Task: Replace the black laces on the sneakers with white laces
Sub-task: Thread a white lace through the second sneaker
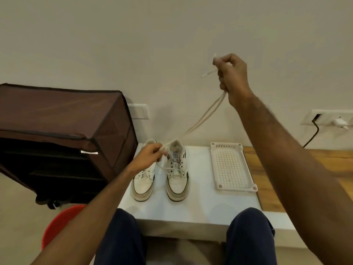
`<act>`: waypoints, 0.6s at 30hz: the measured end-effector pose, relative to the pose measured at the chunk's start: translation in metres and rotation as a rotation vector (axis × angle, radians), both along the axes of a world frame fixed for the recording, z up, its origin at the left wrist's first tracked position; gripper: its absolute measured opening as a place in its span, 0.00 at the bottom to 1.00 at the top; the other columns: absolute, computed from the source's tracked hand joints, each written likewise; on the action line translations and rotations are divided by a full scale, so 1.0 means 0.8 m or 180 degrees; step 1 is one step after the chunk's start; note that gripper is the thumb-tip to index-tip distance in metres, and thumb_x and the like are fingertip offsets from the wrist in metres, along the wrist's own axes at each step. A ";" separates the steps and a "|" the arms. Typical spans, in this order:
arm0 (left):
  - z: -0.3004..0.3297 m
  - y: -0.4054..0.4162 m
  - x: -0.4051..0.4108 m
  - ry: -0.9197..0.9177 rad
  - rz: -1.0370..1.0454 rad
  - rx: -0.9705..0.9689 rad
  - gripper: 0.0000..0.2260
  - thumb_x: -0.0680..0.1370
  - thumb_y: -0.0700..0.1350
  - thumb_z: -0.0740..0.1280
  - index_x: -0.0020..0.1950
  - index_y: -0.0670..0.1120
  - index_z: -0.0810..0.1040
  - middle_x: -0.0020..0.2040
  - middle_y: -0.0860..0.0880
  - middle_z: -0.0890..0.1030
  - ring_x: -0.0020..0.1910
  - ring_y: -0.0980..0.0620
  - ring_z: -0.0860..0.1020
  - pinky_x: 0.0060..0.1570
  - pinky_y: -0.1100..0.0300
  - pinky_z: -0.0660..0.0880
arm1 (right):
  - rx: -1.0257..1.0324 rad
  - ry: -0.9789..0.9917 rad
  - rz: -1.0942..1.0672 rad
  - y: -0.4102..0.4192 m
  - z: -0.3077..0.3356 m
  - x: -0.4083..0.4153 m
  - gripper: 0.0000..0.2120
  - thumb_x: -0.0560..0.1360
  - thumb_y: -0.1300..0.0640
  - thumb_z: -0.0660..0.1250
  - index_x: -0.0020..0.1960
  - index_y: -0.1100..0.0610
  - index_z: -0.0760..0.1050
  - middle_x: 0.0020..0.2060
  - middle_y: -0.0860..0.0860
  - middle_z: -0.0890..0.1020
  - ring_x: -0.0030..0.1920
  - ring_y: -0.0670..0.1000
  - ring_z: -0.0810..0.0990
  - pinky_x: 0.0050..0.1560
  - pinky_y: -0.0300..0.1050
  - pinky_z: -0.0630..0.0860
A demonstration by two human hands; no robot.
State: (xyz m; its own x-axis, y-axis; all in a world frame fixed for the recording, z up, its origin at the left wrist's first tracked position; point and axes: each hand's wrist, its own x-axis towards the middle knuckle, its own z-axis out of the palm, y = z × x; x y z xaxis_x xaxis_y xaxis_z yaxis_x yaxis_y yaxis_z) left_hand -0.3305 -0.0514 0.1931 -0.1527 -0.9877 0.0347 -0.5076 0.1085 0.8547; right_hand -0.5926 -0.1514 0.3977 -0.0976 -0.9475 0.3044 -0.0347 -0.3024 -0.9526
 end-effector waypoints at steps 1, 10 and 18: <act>-0.002 -0.003 -0.001 0.0201 0.0216 -0.0054 0.11 0.84 0.46 0.66 0.44 0.46 0.81 0.30 0.56 0.75 0.31 0.57 0.73 0.37 0.59 0.72 | 0.0068 0.0438 -0.0067 -0.007 -0.027 -0.001 0.08 0.78 0.55 0.72 0.44 0.56 0.75 0.27 0.45 0.73 0.23 0.41 0.67 0.24 0.37 0.61; 0.039 -0.045 -0.056 0.1773 0.0339 -0.0116 0.01 0.83 0.42 0.66 0.53 0.45 0.77 0.39 0.54 0.74 0.32 0.60 0.68 0.29 0.66 0.66 | 0.1117 0.1406 0.1999 0.040 -0.256 0.054 0.15 0.82 0.47 0.65 0.56 0.59 0.79 0.37 0.47 0.76 0.28 0.38 0.72 0.30 0.35 0.66; 0.005 -0.052 -0.068 0.1454 0.0876 -0.0765 0.09 0.80 0.40 0.59 0.52 0.46 0.79 0.45 0.54 0.78 0.38 0.58 0.70 0.39 0.63 0.68 | 0.1020 0.1782 0.1751 0.028 -0.335 0.038 0.06 0.77 0.53 0.73 0.51 0.54 0.85 0.46 0.49 0.86 0.39 0.48 0.82 0.44 0.48 0.77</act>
